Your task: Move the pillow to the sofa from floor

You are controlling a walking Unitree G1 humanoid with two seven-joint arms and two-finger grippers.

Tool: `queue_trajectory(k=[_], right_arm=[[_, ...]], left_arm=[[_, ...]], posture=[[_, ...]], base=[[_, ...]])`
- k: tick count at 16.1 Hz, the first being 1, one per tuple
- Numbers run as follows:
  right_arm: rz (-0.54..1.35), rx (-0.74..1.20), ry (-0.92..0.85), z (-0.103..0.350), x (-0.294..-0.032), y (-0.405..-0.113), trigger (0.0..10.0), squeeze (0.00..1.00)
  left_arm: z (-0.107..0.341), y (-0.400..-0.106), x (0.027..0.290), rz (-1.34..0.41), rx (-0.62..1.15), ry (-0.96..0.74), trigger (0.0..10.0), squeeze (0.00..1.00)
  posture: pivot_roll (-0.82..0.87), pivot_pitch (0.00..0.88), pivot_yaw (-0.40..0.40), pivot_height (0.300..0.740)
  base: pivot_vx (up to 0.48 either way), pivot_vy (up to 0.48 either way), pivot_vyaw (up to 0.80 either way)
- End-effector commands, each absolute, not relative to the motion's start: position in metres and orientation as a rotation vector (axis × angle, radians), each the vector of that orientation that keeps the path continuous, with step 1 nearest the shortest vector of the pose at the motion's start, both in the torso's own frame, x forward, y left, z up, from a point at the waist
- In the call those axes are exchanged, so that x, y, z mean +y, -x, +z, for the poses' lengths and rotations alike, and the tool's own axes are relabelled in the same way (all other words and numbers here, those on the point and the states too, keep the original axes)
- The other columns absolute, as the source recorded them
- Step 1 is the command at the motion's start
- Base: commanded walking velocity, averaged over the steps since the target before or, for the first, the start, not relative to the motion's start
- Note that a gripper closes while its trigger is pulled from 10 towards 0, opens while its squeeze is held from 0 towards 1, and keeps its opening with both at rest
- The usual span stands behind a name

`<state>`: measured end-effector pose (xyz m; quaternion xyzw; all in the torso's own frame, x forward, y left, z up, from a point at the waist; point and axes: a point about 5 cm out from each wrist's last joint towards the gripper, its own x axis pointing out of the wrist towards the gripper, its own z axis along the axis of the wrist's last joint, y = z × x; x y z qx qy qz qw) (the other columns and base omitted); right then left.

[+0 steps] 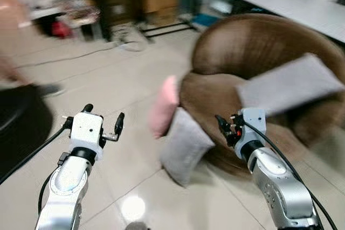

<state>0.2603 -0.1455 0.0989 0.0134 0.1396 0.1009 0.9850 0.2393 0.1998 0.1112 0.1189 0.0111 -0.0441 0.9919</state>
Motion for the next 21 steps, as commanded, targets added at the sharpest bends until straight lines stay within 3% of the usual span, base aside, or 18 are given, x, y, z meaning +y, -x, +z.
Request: queue_trajectory(k=[1, 6, 10, 21], right_arm=[[0.184, 0.270, -0.008, 0.0995, -0.1488, -0.2619, 10.0, 0.00], [0.198, 0.255, 0.016, 0.1012, -0.1495, -0.2623, 10.0, 0.00], [0.240, 0.245, 0.063, 0.1038, -0.1481, -0.2647, 10.0, 0.00], [0.183, 0.272, 0.055, 0.0979, -0.1533, -0.2649, 10.0, 0.00]], left_arm=[[0.1151, -0.2407, 0.1962, -0.104, 0.008, -0.223, 10.0, 0.00], [0.1139, -0.2411, 0.1944, -0.113, 0.006, -0.224, 10.0, 0.00], [0.1124, -0.2384, 0.1919, -0.113, 0.004, -0.218, 10.0, 0.00], [0.1116, -0.2385, 0.1938, -0.119, 0.014, -0.238, 10.0, 0.00]], posture=[[0.10, 0.000, -0.055, 0.740], [0.10, 0.000, -0.065, 0.740], [0.10, 0.000, -0.080, 0.740], [0.10, 0.000, -0.073, 0.740]], base=[[0.480, 0.000, 0.00], [0.480, 0.000, 0.00], [0.480, 0.000, 0.77], [0.474, 0.000, 0.00]])
